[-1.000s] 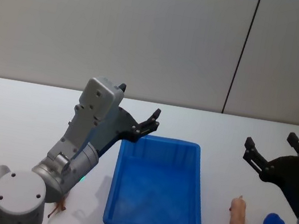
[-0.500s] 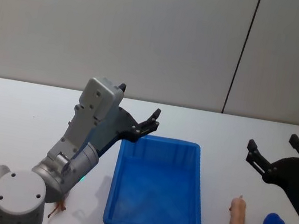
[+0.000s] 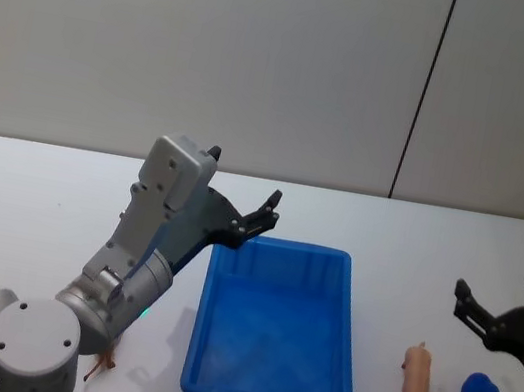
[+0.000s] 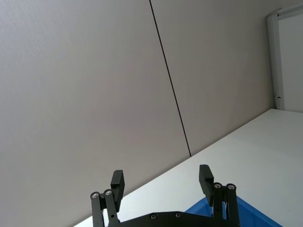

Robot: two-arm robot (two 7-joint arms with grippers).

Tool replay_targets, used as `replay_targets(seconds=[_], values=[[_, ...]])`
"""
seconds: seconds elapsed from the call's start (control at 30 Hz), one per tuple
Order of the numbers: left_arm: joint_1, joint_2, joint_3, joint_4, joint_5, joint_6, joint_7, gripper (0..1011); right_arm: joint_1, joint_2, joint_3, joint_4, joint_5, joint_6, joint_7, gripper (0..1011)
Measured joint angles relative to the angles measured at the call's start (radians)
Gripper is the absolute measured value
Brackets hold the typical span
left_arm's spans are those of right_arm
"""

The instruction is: Pick up the two dolls from the table and place them into the box.

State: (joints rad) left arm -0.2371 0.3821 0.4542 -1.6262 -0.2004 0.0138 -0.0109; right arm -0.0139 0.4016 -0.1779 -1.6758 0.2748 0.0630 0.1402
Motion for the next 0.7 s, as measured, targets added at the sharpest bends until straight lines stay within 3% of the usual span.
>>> replay_targets(seconds=[0.33,0.7], values=[[0.000,0.000,0.000,0.000,0.000,0.000,0.000,1001,-0.003,0.023,0.010,0.057,-0.033,0.054,0.034,1001],[0.000,0.000,0.000,0.000,0.000,0.000,0.000,1001,0.013,0.019,0.000,0.146,-0.077,0.098,0.067,1001]])
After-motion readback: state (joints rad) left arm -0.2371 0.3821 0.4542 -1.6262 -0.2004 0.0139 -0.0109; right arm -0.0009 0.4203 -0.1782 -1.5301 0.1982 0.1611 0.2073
